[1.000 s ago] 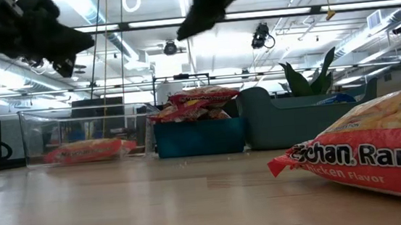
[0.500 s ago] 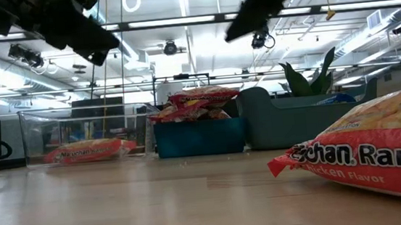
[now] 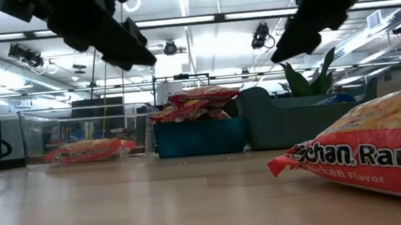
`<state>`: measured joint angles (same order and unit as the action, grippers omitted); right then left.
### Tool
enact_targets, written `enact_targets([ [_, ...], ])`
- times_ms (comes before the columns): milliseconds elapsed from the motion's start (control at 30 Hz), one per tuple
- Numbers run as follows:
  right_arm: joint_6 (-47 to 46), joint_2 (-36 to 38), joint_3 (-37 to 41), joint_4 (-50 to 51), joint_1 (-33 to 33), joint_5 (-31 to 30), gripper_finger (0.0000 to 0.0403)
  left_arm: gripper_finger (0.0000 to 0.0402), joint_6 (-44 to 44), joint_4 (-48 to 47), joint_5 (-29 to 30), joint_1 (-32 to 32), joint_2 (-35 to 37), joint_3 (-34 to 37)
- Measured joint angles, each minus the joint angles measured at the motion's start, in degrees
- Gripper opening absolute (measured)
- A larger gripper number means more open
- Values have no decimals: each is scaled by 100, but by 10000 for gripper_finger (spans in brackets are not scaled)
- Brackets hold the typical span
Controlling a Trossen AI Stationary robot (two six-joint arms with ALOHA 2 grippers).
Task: Sort Maruchan noodles
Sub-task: Put the orange bag into the transparent bin
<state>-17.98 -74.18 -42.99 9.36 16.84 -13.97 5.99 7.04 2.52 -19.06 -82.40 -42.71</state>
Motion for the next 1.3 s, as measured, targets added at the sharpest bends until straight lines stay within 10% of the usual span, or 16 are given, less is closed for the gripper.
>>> enact_targets([
  [633,-1475,-319,842,-1245,1958,-2027,189,169,1127,687,614,-696,-3271,-2397],
  [1300,-1313,-1356,851,-2526,2534,-3166,189,169,1138,1101,1409,-853,-4169,-2653],
])
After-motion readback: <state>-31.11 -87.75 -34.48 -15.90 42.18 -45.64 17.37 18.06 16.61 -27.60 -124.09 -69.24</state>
